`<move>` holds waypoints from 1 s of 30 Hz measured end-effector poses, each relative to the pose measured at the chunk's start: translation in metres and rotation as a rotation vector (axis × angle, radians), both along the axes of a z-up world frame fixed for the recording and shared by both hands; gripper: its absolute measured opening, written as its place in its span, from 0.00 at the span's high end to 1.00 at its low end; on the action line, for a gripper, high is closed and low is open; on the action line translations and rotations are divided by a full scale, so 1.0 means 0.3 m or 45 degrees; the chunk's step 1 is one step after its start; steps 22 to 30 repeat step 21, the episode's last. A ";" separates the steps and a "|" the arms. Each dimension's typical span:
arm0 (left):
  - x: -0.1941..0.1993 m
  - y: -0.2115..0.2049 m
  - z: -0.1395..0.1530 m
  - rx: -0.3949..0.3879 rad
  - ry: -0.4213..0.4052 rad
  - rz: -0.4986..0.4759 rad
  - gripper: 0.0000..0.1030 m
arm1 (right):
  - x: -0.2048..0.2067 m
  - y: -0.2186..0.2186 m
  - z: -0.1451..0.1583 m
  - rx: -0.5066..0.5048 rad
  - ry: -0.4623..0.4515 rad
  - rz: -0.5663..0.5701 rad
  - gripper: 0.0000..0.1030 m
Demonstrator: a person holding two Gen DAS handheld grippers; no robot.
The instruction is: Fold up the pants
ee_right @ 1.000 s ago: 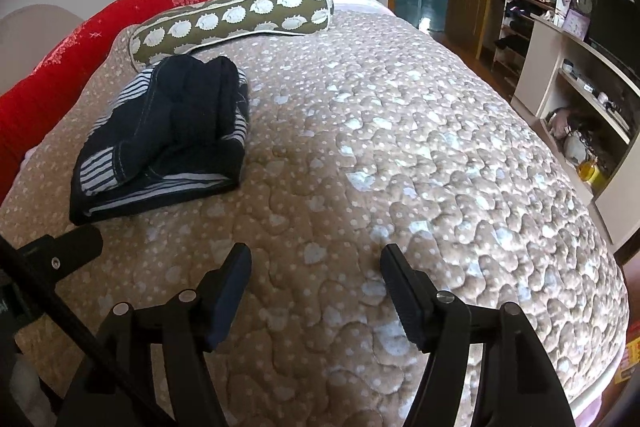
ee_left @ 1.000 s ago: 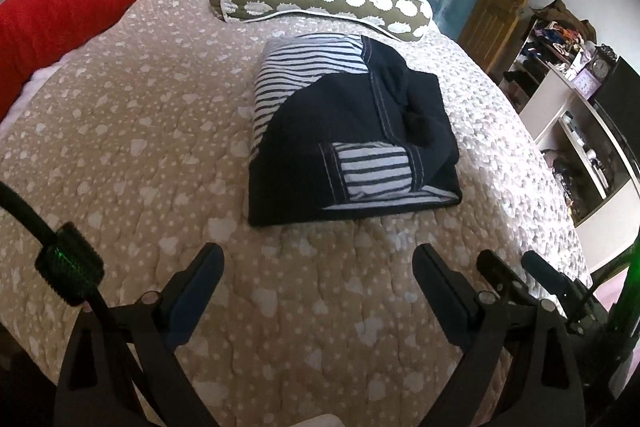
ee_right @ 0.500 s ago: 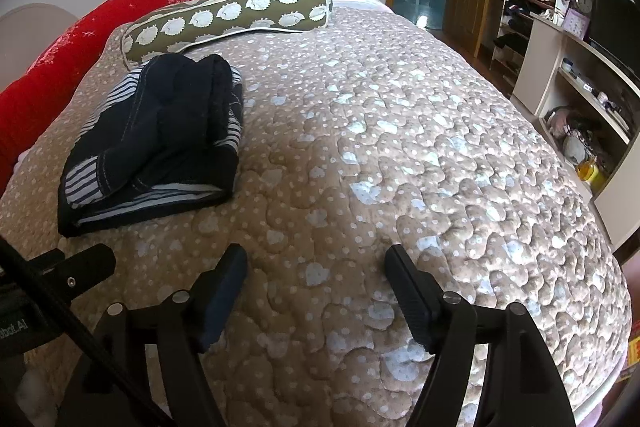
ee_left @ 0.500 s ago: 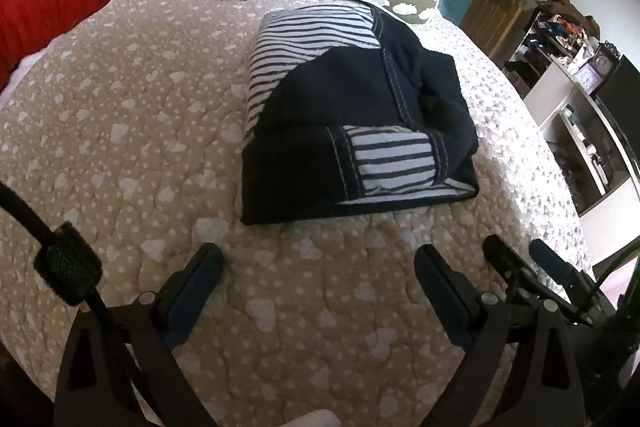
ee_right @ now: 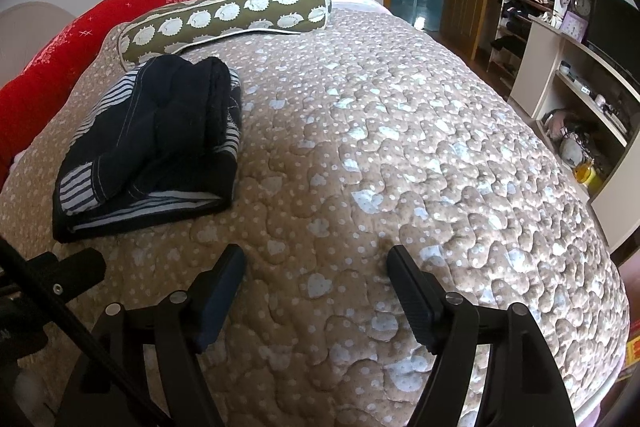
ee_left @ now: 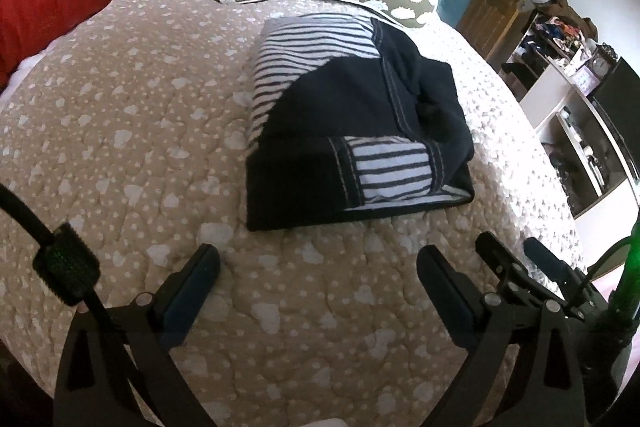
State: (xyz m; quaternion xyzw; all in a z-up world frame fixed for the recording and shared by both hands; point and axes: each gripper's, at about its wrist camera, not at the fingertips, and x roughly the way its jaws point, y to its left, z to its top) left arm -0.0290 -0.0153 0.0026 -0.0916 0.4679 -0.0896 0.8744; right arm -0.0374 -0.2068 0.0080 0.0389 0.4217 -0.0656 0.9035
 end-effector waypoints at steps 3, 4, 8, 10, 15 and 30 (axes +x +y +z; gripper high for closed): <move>-0.003 0.012 0.005 -0.007 -0.003 0.008 0.05 | -0.001 0.000 0.003 -0.002 0.003 -0.002 0.25; -0.004 0.016 0.007 -0.004 -0.004 0.013 0.05 | 0.000 0.001 0.004 -0.002 0.006 -0.002 0.25; -0.007 0.032 0.015 0.005 -0.010 0.038 0.05 | -0.002 0.009 0.013 -0.002 0.008 0.005 0.25; -0.012 0.040 0.019 0.002 -0.014 0.047 0.05 | -0.004 0.019 0.021 -0.004 0.004 0.014 0.25; -0.024 0.042 0.036 0.022 -0.032 0.043 0.05 | -0.005 0.049 0.032 -0.019 0.003 0.047 0.25; -0.040 0.029 0.059 0.107 -0.083 0.054 0.05 | -0.003 0.064 0.042 -0.031 0.002 0.067 0.25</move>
